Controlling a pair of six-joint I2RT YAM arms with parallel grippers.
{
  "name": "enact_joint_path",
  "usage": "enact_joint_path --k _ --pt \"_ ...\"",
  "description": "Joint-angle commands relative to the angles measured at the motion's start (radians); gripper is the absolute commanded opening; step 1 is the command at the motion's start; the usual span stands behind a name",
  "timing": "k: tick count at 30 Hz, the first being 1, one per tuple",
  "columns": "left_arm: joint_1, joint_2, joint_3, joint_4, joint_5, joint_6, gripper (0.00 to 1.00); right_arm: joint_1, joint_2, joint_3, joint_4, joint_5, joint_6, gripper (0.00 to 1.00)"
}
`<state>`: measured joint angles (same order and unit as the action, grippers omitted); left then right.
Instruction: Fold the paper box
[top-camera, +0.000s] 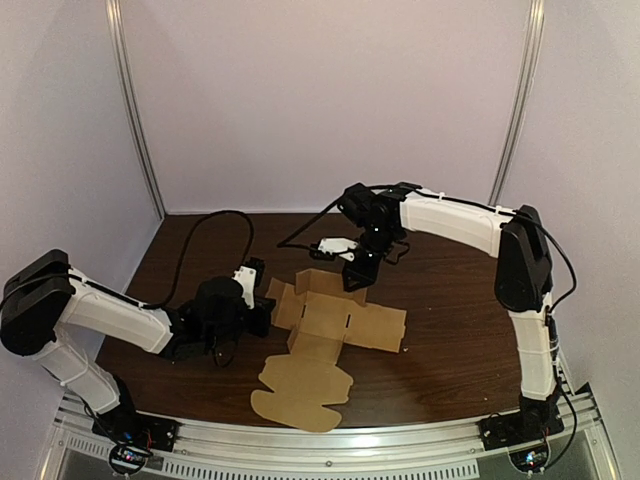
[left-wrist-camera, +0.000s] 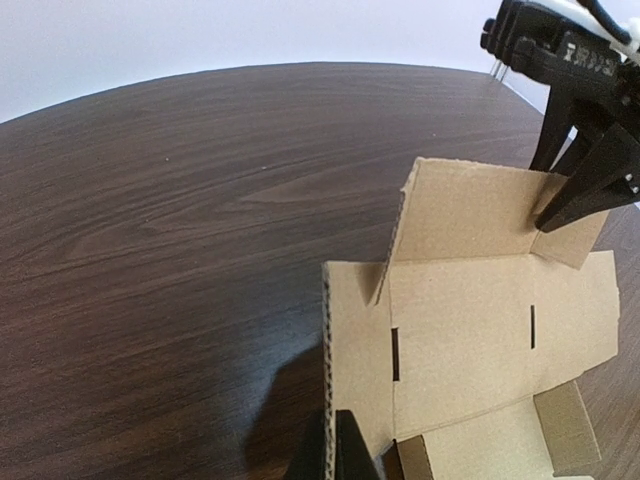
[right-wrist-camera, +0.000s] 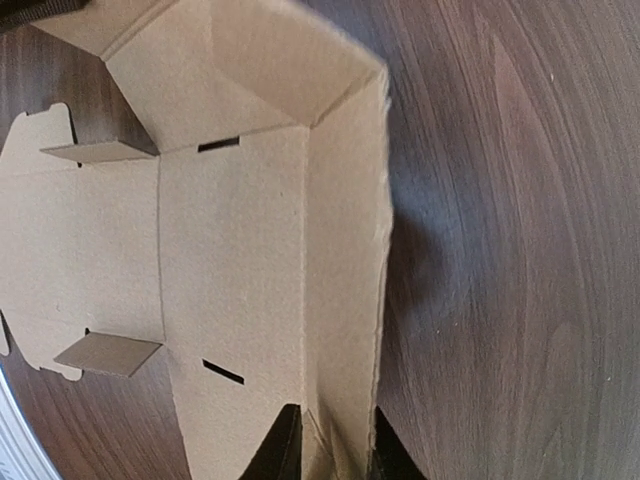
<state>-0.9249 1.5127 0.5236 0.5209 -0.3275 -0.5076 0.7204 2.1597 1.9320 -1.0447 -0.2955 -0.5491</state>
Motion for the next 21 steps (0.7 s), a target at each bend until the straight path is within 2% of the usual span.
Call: enact_joint_path --k 1,6,13,14,18,21 --pt "-0.004 -0.008 -0.007 0.023 0.006 0.005 0.00 0.004 0.031 0.051 -0.005 -0.064 0.029 0.20" --pt "-0.004 -0.003 -0.007 0.025 0.009 0.004 0.00 0.004 0.034 0.047 -0.003 -0.076 0.032 0.19" --pt "-0.004 0.000 -0.004 0.030 0.007 0.006 0.00 0.004 0.023 0.033 0.010 -0.031 0.021 0.00" --pt "-0.004 0.001 -0.004 0.032 0.009 0.006 0.02 0.004 0.015 0.023 0.026 -0.015 0.021 0.00" --pt "-0.004 -0.014 -0.008 0.031 -0.003 0.006 0.19 0.004 -0.051 -0.047 0.135 0.089 -0.016 0.00" --pt "-0.004 -0.072 -0.014 -0.042 -0.058 0.003 0.31 0.005 -0.102 -0.098 0.223 0.187 -0.080 0.00"
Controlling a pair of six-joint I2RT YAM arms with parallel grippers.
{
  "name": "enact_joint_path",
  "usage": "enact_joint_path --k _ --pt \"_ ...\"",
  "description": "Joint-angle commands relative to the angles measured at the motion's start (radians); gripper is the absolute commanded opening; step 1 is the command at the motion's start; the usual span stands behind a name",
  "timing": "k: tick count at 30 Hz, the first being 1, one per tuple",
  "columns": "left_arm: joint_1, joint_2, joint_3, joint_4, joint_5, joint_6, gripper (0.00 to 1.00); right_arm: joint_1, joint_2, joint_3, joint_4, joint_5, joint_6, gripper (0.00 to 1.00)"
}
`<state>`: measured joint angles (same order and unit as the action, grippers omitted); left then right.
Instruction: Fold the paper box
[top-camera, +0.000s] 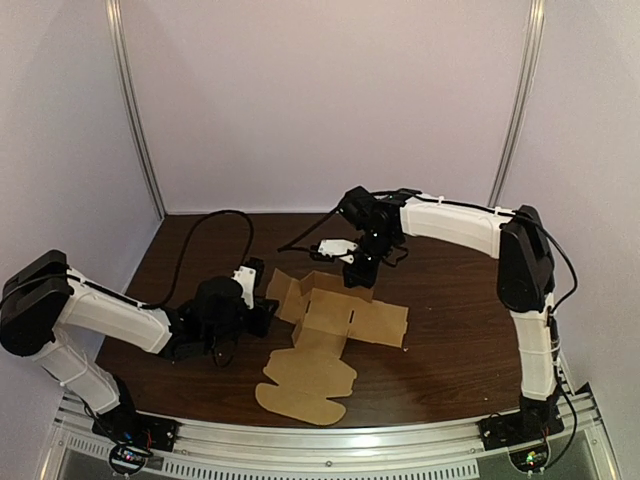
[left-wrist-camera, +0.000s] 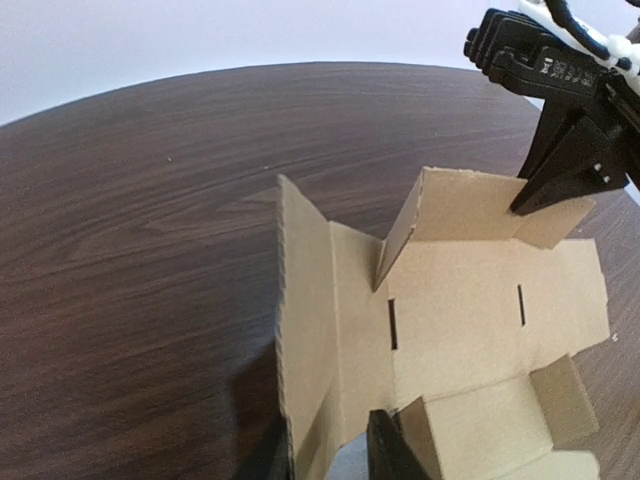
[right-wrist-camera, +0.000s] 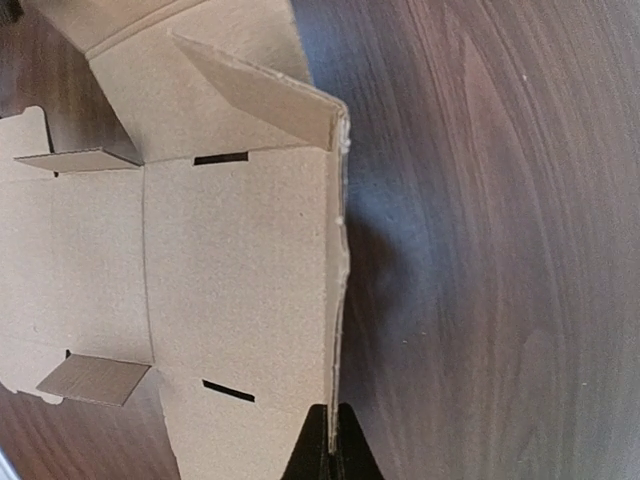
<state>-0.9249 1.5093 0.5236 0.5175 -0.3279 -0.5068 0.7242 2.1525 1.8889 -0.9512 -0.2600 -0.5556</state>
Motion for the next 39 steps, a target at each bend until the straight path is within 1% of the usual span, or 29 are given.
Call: enact_joint_path --k 1,5,7,8,10,13,17,21,25,27,28,30,31,36,39 --pt "-0.004 -0.097 -0.018 -0.067 -0.074 0.004 0.34 0.002 -0.113 -0.075 0.160 0.180 -0.094 0.00" --pt "-0.003 -0.221 -0.058 -0.156 -0.133 0.006 0.47 0.018 -0.171 -0.160 0.302 0.291 -0.191 0.00" --pt "-0.001 -0.280 -0.082 -0.188 -0.173 -0.008 0.54 0.035 -0.189 -0.204 0.370 0.340 -0.244 0.00" --pt "0.005 -0.306 -0.094 -0.200 -0.191 -0.027 0.60 0.045 -0.200 -0.224 0.404 0.360 -0.272 0.00" --pt "0.042 -0.312 -0.110 -0.207 -0.177 -0.059 0.62 0.066 -0.214 -0.281 0.487 0.404 -0.336 0.00" --pt "0.118 -0.252 -0.106 -0.192 -0.078 -0.097 0.62 0.098 -0.230 -0.367 0.610 0.454 -0.433 0.00" --pt "0.203 -0.084 -0.049 -0.154 0.014 -0.129 0.60 0.127 -0.239 -0.453 0.732 0.505 -0.488 0.00" --pt "0.227 0.068 0.009 -0.073 0.095 -0.121 0.53 0.160 -0.261 -0.549 0.867 0.561 -0.529 0.00" --pt "0.227 0.162 0.022 0.056 0.191 -0.114 0.51 0.183 -0.282 -0.626 0.944 0.594 -0.545 0.00" --pt "0.227 0.188 0.007 0.156 0.270 -0.094 0.51 0.192 -0.288 -0.663 1.008 0.618 -0.558 0.00" --pt "0.227 0.197 -0.004 0.236 0.306 -0.090 0.52 0.195 -0.292 -0.680 1.037 0.629 -0.568 0.00" --pt "0.227 0.213 -0.023 0.323 0.389 -0.080 0.52 0.204 -0.303 -0.716 1.097 0.646 -0.579 0.00" --pt "0.227 0.218 -0.026 0.343 0.407 -0.077 0.52 0.209 -0.308 -0.735 1.137 0.655 -0.579 0.00" --pt "0.227 0.245 -0.018 0.406 0.494 -0.042 0.52 0.230 -0.340 -0.798 1.194 0.671 -0.589 0.00" --pt "0.227 0.254 0.009 0.399 0.574 -0.018 0.51 0.249 -0.354 -0.844 1.233 0.686 -0.603 0.00"
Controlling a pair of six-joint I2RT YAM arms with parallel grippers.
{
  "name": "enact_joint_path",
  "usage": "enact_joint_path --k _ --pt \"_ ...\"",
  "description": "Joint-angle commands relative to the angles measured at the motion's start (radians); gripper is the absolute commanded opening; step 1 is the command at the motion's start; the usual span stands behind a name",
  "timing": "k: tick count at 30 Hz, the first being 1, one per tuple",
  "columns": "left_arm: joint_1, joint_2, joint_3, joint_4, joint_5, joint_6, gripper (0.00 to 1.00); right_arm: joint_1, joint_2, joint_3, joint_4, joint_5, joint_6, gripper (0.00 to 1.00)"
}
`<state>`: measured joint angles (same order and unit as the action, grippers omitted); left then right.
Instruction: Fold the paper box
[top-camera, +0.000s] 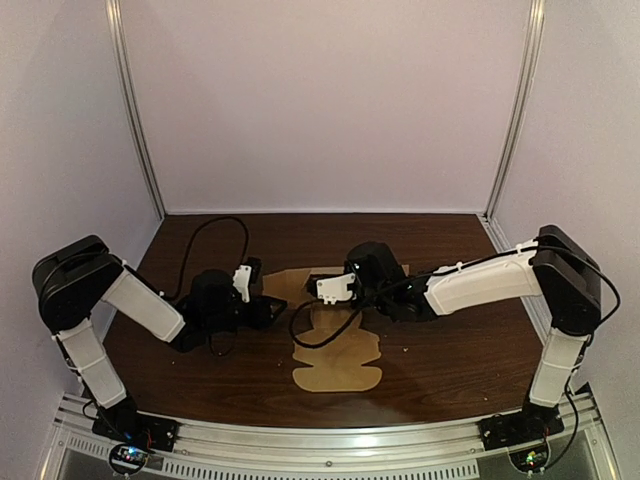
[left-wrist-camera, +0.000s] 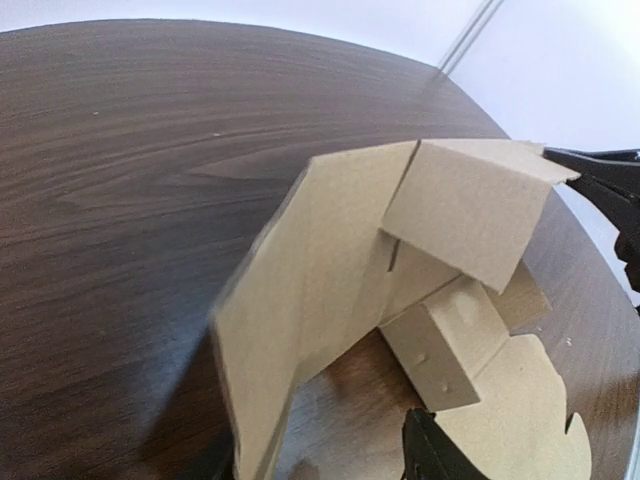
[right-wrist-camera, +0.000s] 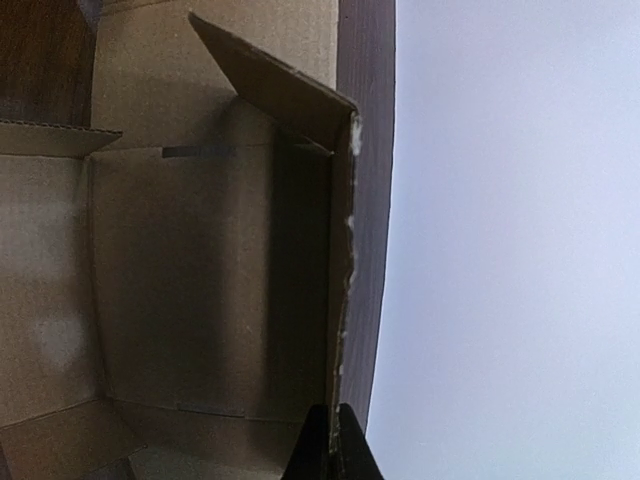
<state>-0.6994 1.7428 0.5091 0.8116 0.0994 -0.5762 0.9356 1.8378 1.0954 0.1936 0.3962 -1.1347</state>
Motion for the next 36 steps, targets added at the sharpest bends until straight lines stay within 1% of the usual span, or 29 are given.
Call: enact_joint_path --k 1,2,4,7,9,10,14,18,20,22,24,26,29,32,34,36 --pt "0.001 0.011 0.033 0.084 0.162 0.055 0.51 0.040 -0.043 -0.058 0.099 0.034 -0.025 0.00" --pt "0.001 -0.003 0.038 0.056 0.170 0.058 0.51 0.040 -0.050 -0.060 0.105 0.036 -0.029 0.00" --pt "0.001 -0.043 0.034 -0.012 0.137 0.065 0.51 0.037 -0.054 -0.063 0.134 0.043 -0.053 0.00" --pt "0.001 -0.128 0.031 -0.188 0.026 0.109 0.52 0.021 -0.041 -0.055 0.176 0.016 -0.118 0.00" --pt "0.001 -0.194 0.032 -0.278 -0.052 0.145 0.54 0.003 -0.016 -0.033 0.201 -0.010 -0.161 0.00" --pt "0.001 -0.226 0.036 -0.320 -0.070 0.164 0.55 -0.010 0.002 -0.021 0.207 -0.021 -0.176 0.00" --pt "0.001 -0.349 0.066 -0.465 -0.175 0.232 0.57 -0.067 0.079 0.080 0.231 -0.067 -0.228 0.00" --pt "0.001 -0.403 0.091 -0.567 -0.277 0.262 0.57 -0.094 0.145 0.167 0.256 -0.065 -0.211 0.00" --pt "0.010 -0.396 0.106 -0.608 -0.341 0.247 0.58 -0.092 0.151 0.147 0.290 -0.074 -0.211 0.00" --pt "0.046 -0.369 0.142 -0.653 -0.370 0.212 0.56 -0.085 0.157 0.122 0.344 -0.071 -0.221 0.00" --pt "0.072 -0.337 0.171 -0.669 -0.420 0.201 0.56 -0.082 0.163 0.098 0.380 -0.066 -0.230 0.00" --pt "0.105 -0.298 0.199 -0.669 -0.438 0.198 0.55 -0.077 0.166 0.079 0.406 -0.057 -0.233 0.00" --pt "0.154 -0.211 0.256 -0.664 -0.411 0.182 0.55 -0.068 0.166 0.048 0.453 -0.050 -0.250 0.00" --pt "0.166 -0.118 0.314 -0.647 -0.389 0.195 0.54 -0.058 0.171 0.010 0.519 -0.046 -0.289 0.00" --pt "0.166 -0.046 0.354 -0.638 -0.339 0.209 0.53 -0.050 0.174 -0.012 0.532 -0.040 -0.297 0.00" --pt "0.166 -0.005 0.367 -0.593 -0.234 0.222 0.51 -0.044 0.175 -0.032 0.534 -0.034 -0.292 0.00"
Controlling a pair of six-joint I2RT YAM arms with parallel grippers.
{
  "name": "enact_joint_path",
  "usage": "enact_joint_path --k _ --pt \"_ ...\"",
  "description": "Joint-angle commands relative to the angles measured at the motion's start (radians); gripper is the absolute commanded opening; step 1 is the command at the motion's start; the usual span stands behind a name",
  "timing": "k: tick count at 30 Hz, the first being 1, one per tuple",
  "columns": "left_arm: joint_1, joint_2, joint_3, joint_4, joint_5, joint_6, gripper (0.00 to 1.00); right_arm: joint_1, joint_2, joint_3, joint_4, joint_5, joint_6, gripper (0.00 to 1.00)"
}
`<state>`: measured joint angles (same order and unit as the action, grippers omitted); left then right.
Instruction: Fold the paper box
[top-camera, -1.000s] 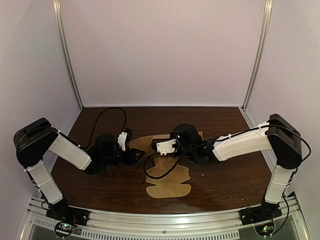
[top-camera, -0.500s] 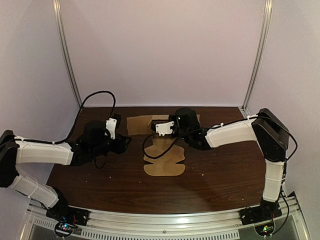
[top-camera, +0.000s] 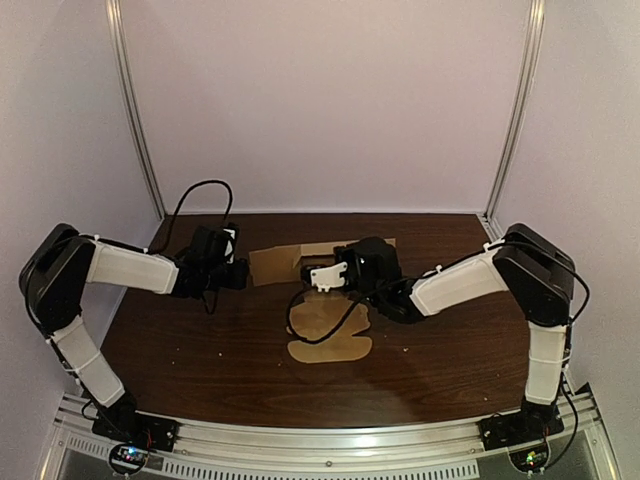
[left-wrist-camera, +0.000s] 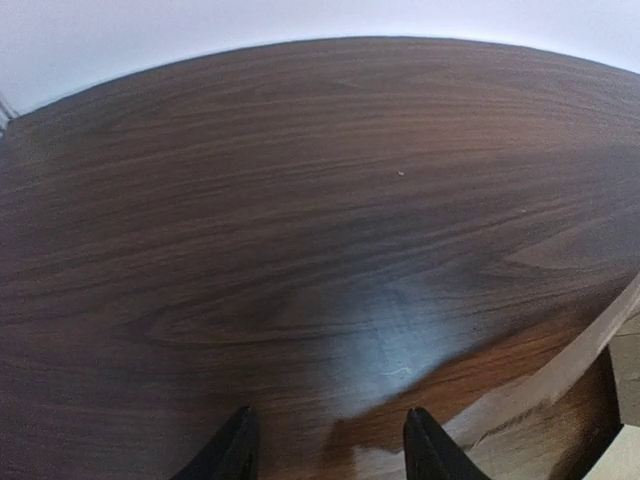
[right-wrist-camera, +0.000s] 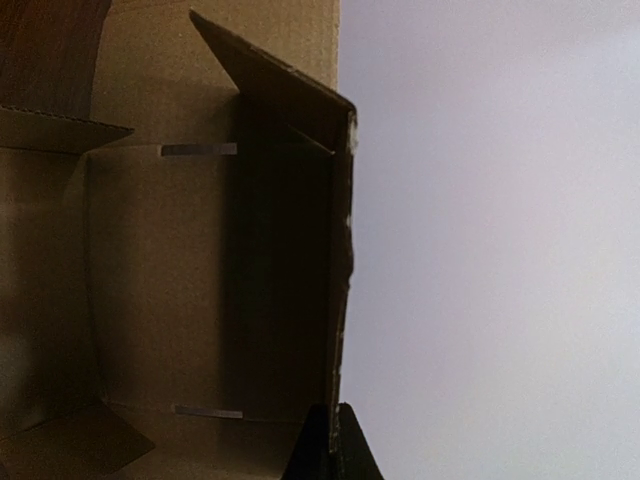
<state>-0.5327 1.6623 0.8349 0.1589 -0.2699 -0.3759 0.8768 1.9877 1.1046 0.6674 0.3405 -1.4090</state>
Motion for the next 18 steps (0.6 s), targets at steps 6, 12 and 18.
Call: enact_joint_path --k 6,12,18 --pt "-0.002 0.064 -0.055 0.274 0.452 0.043 0.48 0.033 0.044 -0.107 0.156 0.050 -0.036 0.00" --pt "-0.023 0.083 -0.077 0.321 0.637 0.075 0.47 0.054 0.042 -0.147 0.195 0.068 -0.031 0.00" --pt "-0.054 0.106 -0.073 0.353 0.695 0.067 0.47 0.063 0.030 -0.161 0.169 0.083 -0.012 0.00"
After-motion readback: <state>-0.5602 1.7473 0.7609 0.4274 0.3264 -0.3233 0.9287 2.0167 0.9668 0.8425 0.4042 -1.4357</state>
